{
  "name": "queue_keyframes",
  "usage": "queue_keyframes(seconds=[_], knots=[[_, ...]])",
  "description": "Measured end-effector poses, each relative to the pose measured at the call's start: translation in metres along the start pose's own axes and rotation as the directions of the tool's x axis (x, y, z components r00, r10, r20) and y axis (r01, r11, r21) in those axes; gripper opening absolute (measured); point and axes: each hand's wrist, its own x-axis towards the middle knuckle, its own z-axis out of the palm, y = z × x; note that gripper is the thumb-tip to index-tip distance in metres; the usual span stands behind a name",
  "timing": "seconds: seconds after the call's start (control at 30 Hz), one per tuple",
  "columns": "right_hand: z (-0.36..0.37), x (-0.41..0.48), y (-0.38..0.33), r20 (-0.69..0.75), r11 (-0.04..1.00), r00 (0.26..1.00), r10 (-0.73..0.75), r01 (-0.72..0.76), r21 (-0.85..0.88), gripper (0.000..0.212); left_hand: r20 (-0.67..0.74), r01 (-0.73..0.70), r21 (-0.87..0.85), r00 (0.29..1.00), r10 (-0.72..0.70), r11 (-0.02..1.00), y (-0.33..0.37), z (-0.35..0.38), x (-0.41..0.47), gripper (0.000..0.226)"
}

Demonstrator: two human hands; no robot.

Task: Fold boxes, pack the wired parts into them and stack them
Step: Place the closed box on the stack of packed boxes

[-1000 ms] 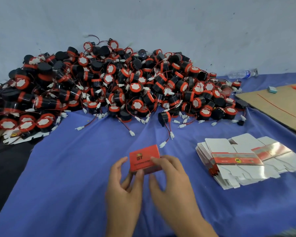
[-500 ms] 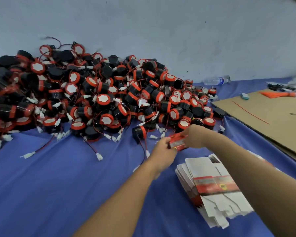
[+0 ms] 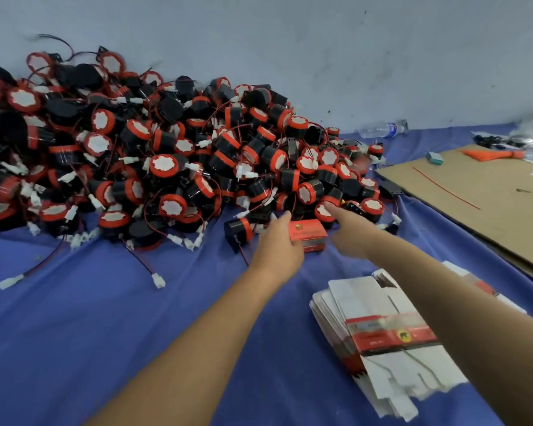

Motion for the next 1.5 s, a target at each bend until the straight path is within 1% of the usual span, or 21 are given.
queue_keyframes(seconds=[0.07, 0.1, 0.13, 0.17, 0.27, 0.33, 0.4, 0.5, 0.6, 0.67, 0.77, 0.87, 0.93, 1.0, 1.07, 1.13, 1.23, 1.33, 1.37, 1.43, 1.5], knots=[[-0.014, -0.035, 0.009, -0.216, 0.996, 0.976, 0.003, 0.016, 0.084, 0.061, -0.144, -0.075, -0.052, 0.987, 0.067, 0.996, 0.017, 0.0, -0.04, 0.037], [-0.02, -0.059, 0.015, -0.272, 0.993, 0.962, 0.018, 0.015, 0.116, 0.053, -0.155, -0.09, -0.045, 0.985, 0.082, 0.995, 0.023, 0.002, -0.064, 0.025], [-0.022, -0.087, 0.022, -0.288, 0.992, 0.957, 0.034, 0.002, 0.126, 0.045, -0.127, -0.08, -0.027, 0.989, 0.076, 0.996, 0.026, 0.006, -0.09, 0.014], [-0.021, -0.118, 0.029, -0.28, 0.993, 0.959, 0.05, -0.019, 0.112, 0.038, -0.08, -0.041, -0.017, 0.996, 0.039, 0.999, 0.028, 0.01, -0.118, 0.012], [-0.003, -0.199, 0.046, -0.255, 0.99, 0.957, 0.138, -0.124, 0.071, 0.033, 0.056, 0.156, -0.051, 0.987, -0.153, 0.986, 0.029, 0.03, -0.178, 0.033], [0.013, -0.227, 0.05, -0.266, 0.986, 0.951, 0.158, -0.139, 0.091, 0.035, 0.1, 0.223, -0.047, 0.971, -0.218, 0.974, 0.029, 0.047, -0.196, 0.035], [0.027, -0.24, 0.05, -0.286, 0.983, 0.945, 0.159, -0.126, 0.13, 0.032, 0.086, 0.248, -0.132, 0.968, -0.238, 0.96, 0.03, 0.061, -0.204, 0.027], [0.039, -0.25, 0.048, -0.384, 0.976, 0.911, 0.151, -0.076, 0.205, 0.027, 0.063, 0.274, -0.344, 0.961, -0.269, 0.898, 0.03, 0.073, -0.21, 0.015], [0.044, -0.258, 0.049, -0.412, 0.963, 0.895, 0.174, -0.067, 0.261, 0.028, 0.039, 0.293, -0.455, 0.95, -0.31, 0.841, 0.032, 0.077, -0.207, 0.023], [0.045, -0.261, 0.049, -0.413, 0.96, 0.894, 0.174, -0.062, 0.272, 0.028, 0.016, 0.309, -0.453, 0.941, -0.338, 0.837, 0.035, 0.078, -0.202, 0.024], [0.047, -0.264, 0.049, -0.426, 0.958, 0.889, 0.167, -0.045, 0.283, 0.027, 0.014, 0.342, -0.371, 0.932, -0.363, 0.863, 0.036, 0.08, -0.197, 0.024], [0.048, -0.263, 0.052, -0.451, 0.959, 0.875, 0.174, -0.047, 0.28, 0.028, 0.027, 0.345, -0.344, 0.933, -0.358, 0.874, 0.036, 0.078, -0.198, 0.026], [0.049, -0.261, 0.052, -0.462, 0.961, 0.871, 0.168, -0.04, 0.273, 0.031, 0.011, 0.313, -0.36, 0.943, -0.332, 0.879, 0.035, 0.075, -0.201, 0.022], [0.047, -0.255, 0.05, -0.449, 0.969, 0.88, 0.154, -0.045, 0.244, 0.04, 0.015, 0.268, -0.414, 0.958, -0.287, 0.87, 0.035, 0.071, -0.203, 0.019], [0.043, -0.246, 0.046, -0.396, 0.988, 0.911, 0.118, -0.07, 0.134, 0.051, 0.049, 0.236, -0.494, 0.968, -0.244, 0.837, 0.037, 0.065, -0.204, 0.016], [0.035, -0.235, 0.044, -0.311, 0.998, 0.949, 0.051, -0.043, 0.035, 0.057, 0.081, 0.218, -0.566, 0.974, -0.21, 0.795, 0.039, 0.06, -0.203, 0.014], [0.021, -0.218, 0.043, -0.141, 0.999, 0.989, -0.049, 0.05, 0.0, 0.059, 0.108, 0.196, -0.65, 0.98, -0.166, 0.734, 0.036, 0.053, -0.198, 0.012], [0.012, -0.208, 0.041, -0.01, 0.996, 0.996, -0.09, 0.09, 0.023, 0.067, 0.139, 0.19, -0.725, 0.982, -0.129, 0.662, 0.03, 0.048, -0.196, 0.005], [0.01, -0.207, 0.04, 0.011, 0.996, 0.996, -0.089, 0.088, 0.032, 0.07, 0.148, 0.189, -0.738, 0.982, -0.118, 0.648, 0.028, 0.047, -0.197, 0.01], [0.007, -0.205, 0.037, 0.036, 0.995, 0.995, -0.094, 0.092, 0.039, 0.075, 0.153, 0.168, -0.738, 0.985, -0.081, 0.653, 0.024, 0.045, -0.198, 0.03], [0.004, -0.206, 0.032, 0.025, 0.987, 0.996, -0.082, 0.078, 0.14, 0.074, 0.111, 0.112, -0.727, 0.993, -0.046, 0.677, 0.021, 0.042, -0.2, 0.042]])
